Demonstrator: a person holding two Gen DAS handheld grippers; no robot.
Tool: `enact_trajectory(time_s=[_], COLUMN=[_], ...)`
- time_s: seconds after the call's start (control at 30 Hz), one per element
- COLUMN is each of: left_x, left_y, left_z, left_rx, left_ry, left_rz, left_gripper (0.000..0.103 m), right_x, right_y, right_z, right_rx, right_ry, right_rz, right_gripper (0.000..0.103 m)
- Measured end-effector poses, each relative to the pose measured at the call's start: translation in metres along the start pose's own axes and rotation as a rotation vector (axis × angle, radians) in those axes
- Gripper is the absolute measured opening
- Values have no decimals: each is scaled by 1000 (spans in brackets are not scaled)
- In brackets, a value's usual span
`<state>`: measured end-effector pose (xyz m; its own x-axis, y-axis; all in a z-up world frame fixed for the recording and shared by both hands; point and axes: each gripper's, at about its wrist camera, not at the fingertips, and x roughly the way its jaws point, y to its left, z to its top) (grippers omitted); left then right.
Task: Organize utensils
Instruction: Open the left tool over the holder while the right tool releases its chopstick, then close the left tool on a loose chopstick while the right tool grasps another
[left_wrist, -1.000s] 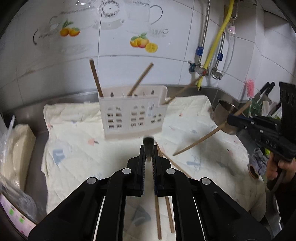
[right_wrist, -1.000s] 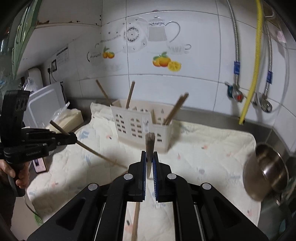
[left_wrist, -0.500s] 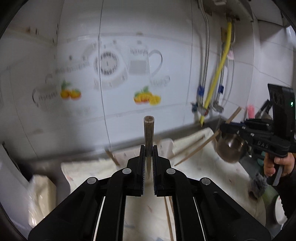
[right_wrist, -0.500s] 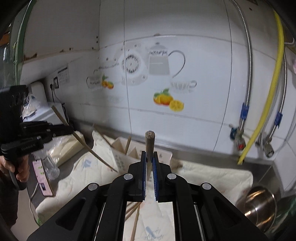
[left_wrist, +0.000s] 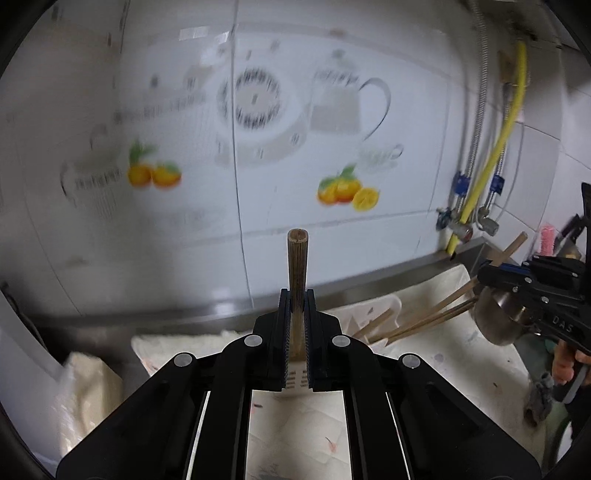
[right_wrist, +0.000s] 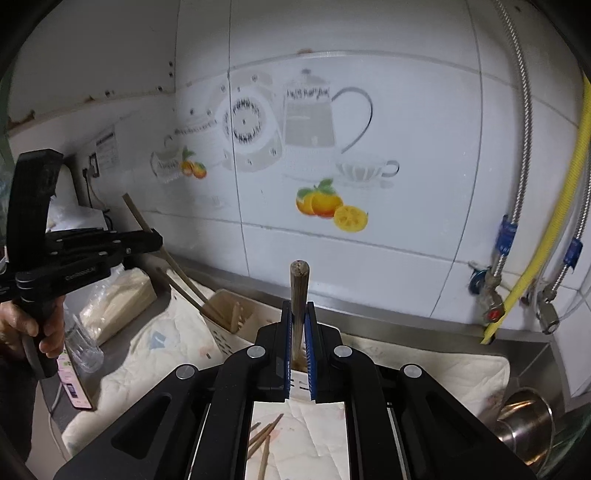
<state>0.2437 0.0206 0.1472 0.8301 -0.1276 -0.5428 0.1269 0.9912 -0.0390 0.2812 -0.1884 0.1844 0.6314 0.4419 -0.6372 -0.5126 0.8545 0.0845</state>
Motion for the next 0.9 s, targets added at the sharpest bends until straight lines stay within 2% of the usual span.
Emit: enact_trajectory(time_s=[0.3,0.47,0.53,0.6,0.63,0.73,0.77,0.83,0.9], left_x=[34,36,33,28,23,7,2,-10,-19], left_y=[14,16,14,13,11,8,7,2,-1], left_z=[-24,-29,-28,-28,-28,-31,-33,-43,-54], left_rx=[-48,-60,-55,-49,-48,-47,-46,-42,-40], left_ry=[73,70,62,50,40,11,2,-12,-17], left_rz=[-34,-29,-33,-25,-24,-27,-29,-27,-30], left_gripper=[6,10,11,17,23,28,31,36,41], right_x=[45,54,52,48,44,28,22,6,-7], right_y=[-6,-6,-7,-8,-9,-8,-7,-4,1], right_z=[-19,-27,-28,-28,-28,-30,-32,-39,-50], right_rx=[45,56,60,66,67,61,57,51,41], right_ry=[79,90,83,71,65,32,23,-2,-16], right_rz=[12,18,20,16,15,-1,-4,-6,-6], right_gripper=[7,8,12,15,20,27,28,39,43])
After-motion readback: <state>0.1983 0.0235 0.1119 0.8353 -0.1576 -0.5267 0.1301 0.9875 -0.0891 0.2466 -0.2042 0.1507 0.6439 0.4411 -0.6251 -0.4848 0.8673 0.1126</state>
